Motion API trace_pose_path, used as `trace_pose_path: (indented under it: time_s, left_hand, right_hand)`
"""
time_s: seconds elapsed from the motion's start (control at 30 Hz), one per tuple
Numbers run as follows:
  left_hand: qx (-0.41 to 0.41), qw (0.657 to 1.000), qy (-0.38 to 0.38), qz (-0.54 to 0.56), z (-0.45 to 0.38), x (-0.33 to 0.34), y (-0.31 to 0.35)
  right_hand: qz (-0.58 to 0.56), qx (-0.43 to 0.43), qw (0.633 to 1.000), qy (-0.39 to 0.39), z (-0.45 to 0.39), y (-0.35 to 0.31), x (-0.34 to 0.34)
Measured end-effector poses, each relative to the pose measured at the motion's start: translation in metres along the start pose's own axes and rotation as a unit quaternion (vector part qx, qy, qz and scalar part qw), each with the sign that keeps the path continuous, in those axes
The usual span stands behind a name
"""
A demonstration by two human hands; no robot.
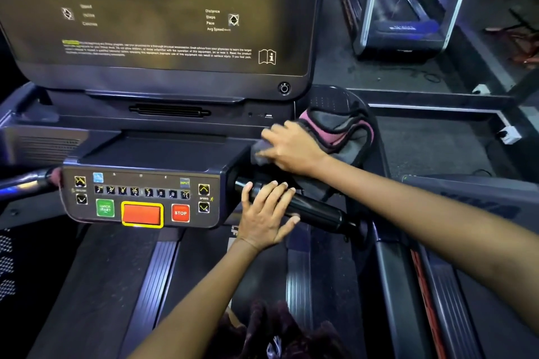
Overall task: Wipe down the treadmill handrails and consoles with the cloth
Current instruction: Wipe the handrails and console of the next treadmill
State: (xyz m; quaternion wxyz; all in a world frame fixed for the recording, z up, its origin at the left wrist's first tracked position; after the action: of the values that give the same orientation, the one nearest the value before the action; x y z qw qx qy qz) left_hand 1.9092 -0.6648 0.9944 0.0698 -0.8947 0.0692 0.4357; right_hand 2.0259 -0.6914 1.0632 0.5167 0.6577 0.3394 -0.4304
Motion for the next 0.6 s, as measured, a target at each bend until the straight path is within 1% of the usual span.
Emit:
trace_pose_path:
  time_s: [0.07,0.1,0.27,0.4,0.5,0.6]
  left_hand:
    - [-0.002,1.0,0.003,0.0,0.0,0.0,0.0]
    - [-0.003,1.0,0.003,0.001,0.0,0.0,0.0]
    - [-0.004,1.0,0.003,0.007,0.0,0.0,0.0]
    - [-0.008,1.0,-0.006,0.014,0.0,-0.002,0.0]
    - [-0.01,1.0,-0.022,0.02,0.0,-0.004,0.0]
    - [-0.02,0.999,-0.034,0.034,-0.001,-0.005,0.0]
  right_hand:
    - [-0.035,0.079,0.996,0.001,-0.006,0.004,-0.003]
    - [-0.033,0.104,0.994,0.001,-0.007,0.0,-0.002]
    - [0.014,0.175,0.984,-0.012,-0.006,-0.005,0.001]
    - [0.028,0.242,0.968,-0.055,0.002,-0.008,-0.001]
    - [-0.023,0.272,0.959,-0.07,0.027,0.008,-0.001]
    - [-0.043,0.257,0.963,-0.071,0.041,0.017,-0.003]
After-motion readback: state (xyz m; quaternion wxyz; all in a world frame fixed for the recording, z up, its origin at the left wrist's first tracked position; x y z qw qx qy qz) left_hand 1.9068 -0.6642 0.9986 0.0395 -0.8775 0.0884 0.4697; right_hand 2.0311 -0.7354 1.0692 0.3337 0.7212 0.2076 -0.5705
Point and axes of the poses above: each hand's wrist, its own z-axis away from the middle knuckle, its own x-axis out of the palm, y = z × x, the point moved 5 cm from there along -z, towards the middle knuckle, and after that the axes turned 8 degrees about -y, right-handed, at the moved point
